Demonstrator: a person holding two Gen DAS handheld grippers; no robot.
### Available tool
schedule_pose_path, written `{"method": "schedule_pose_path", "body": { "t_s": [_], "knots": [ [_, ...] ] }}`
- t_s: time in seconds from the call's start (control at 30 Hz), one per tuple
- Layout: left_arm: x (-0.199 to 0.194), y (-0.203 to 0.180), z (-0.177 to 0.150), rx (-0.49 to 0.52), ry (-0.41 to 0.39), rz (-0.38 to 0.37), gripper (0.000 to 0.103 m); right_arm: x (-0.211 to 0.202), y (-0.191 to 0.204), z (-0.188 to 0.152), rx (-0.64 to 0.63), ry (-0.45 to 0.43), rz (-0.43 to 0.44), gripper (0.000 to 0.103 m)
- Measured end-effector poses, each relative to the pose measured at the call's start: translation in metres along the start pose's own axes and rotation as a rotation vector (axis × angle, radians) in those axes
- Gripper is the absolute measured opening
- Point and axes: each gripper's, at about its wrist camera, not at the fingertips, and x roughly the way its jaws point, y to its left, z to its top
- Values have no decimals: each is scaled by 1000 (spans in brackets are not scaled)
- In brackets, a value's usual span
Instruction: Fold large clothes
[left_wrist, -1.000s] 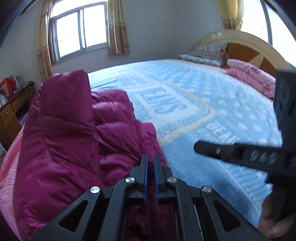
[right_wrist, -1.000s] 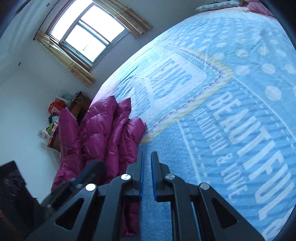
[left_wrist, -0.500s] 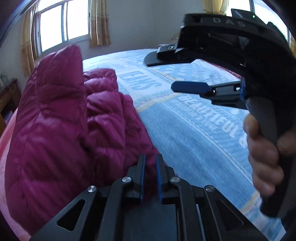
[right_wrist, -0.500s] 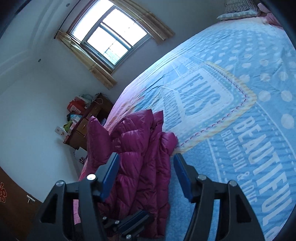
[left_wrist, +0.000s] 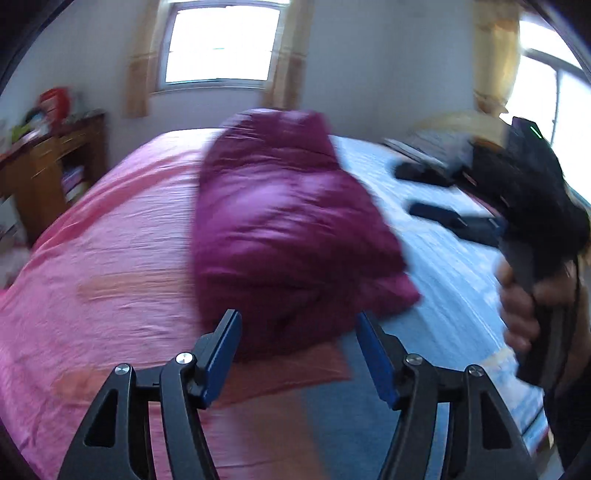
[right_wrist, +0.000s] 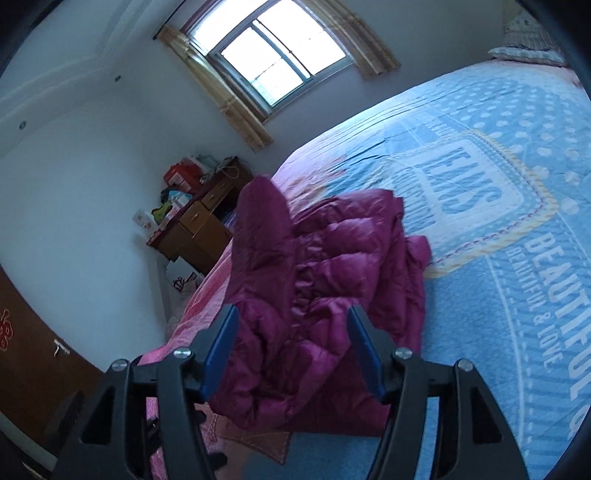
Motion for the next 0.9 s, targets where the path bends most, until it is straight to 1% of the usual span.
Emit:
{"method": "schedule_pose_path", "body": {
  "t_s": [0.03, 0.1, 0.13, 0.2, 0.23, 0.3, 0.37, 0.43, 0.5, 0.53, 0.6, 0.63, 0.67, 0.73, 0.77, 0.8, 0.83, 0.87, 0.9],
  "knots": [
    [-5, 14, 3, -42, -13, 36, 65, 8, 7, -3, -22, 14, -19, 76],
    [-14, 42, 10, -120, -38, 90, 65, 24, 15, -8, -56, 51, -46, 78],
    [-14, 48, 14, -136, -44, 106, 65, 34, 17, -12, -68, 94, -57, 77],
    [-12, 60, 23, -155, -53, 167, 65, 53, 20, -21, -89, 179, -14, 42],
    [-9, 65, 31, -159, -58, 193, 65, 58, 20, -24, -101, 199, -20, 14],
    [1, 73, 47, -166, -75, 202, 65, 53, 18, -23, -108, 171, -54, 11],
    [7, 73, 63, -175, -104, 200, 65, 36, 12, -18, -93, 113, -44, 10],
    [18, 67, 83, -174, -127, 194, 65, 23, 5, -16, -94, 83, -61, 10],
    [33, 57, 96, -167, -135, 186, 65, 19, -5, -20, -94, 76, -105, 10],
    [44, 45, 104, -155, -132, 168, 65, 19, -10, -23, -86, 78, -114, 10],
    [64, 23, 108, -128, -111, 135, 65, 25, -27, -33, -38, 101, -129, 10],
    [74, 16, 107, -119, -98, 128, 65, 30, -37, -39, 3, 117, -128, 10],
    [93, 3, 104, -98, -58, 131, 65, 33, -44, -45, 37, 128, -124, 10],
    [120, -9, 97, -74, 8, 137, 65, 40, -59, -53, 91, 140, -113, 9],
    [134, -16, 88, -55, 34, 160, 68, 40, -62, -56, 104, 139, -111, 8],
    [139, -20, 80, -35, 25, 200, 71, 40, -65, -56, 117, 142, -104, 8],
    [140, -24, 73, -15, -3, 233, 74, 37, -64, -54, 121, 150, -100, 10],
    [140, -27, 66, 3, -31, 246, 75, 35, -63, -53, 114, 157, -103, 12],
    [140, -27, 65, 8, -36, 247, 75, 32, -61, -49, 96, 164, -110, 15]
  ]
}}
